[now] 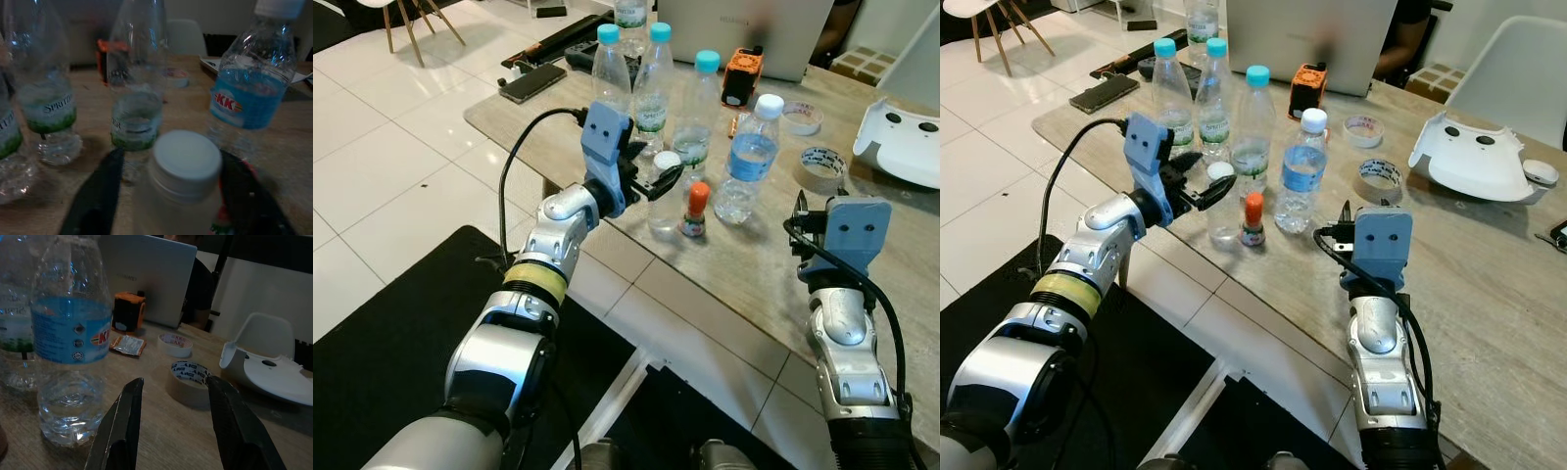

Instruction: Restocking fridge

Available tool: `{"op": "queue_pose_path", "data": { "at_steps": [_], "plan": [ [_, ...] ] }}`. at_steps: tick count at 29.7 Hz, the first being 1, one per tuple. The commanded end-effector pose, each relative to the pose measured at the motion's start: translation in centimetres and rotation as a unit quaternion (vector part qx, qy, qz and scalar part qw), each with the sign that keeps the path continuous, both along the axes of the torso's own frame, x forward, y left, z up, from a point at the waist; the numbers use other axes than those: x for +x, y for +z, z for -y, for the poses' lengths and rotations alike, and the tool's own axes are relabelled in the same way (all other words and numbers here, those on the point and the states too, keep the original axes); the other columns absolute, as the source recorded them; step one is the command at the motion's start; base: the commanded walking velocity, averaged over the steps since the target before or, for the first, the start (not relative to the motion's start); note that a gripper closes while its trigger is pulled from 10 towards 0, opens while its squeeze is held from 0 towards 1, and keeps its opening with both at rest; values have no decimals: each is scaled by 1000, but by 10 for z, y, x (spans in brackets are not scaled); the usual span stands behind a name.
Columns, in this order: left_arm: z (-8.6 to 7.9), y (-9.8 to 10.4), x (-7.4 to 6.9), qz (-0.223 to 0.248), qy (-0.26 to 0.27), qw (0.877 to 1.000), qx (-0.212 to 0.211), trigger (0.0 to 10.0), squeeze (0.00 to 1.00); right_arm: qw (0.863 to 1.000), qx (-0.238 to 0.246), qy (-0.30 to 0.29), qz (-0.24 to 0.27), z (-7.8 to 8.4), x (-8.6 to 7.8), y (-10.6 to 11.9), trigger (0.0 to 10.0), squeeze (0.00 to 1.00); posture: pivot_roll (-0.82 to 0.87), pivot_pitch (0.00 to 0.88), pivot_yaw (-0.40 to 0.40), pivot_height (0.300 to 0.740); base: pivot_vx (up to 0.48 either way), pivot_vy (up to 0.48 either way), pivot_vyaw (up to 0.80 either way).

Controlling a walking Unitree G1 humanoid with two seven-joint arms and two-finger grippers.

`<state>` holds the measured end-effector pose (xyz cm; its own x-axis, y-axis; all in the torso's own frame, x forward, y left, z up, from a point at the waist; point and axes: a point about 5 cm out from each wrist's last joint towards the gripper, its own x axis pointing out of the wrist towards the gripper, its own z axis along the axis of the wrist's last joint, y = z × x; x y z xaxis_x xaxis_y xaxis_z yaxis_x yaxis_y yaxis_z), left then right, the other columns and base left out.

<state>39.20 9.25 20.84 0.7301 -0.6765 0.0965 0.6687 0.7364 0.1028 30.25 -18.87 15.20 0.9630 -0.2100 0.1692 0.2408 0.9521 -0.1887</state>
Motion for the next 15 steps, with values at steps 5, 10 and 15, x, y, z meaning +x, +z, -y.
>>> {"op": "queue_pose_path", "data": {
  "at_steps": [5,10,15],
  "plan": [
    [5,-2,2,-17,-2,1000,-6,0,0,1000,5,-3,-7,0,-3,-2,10000,110,-32,167,33,740,0,0,0],
    [4,3,3,-5,-5,1000,-5,0,0,1000,6,-4,-6,0,-2,-1,10000,110,-27,161,35,740,0,0,0],
    [-1,17,3,37,-5,999,1,10000,0,1000,9,-2,1,-1,-1,3,10000,110,-14,153,37,740,0,0,0]
  ]
}}
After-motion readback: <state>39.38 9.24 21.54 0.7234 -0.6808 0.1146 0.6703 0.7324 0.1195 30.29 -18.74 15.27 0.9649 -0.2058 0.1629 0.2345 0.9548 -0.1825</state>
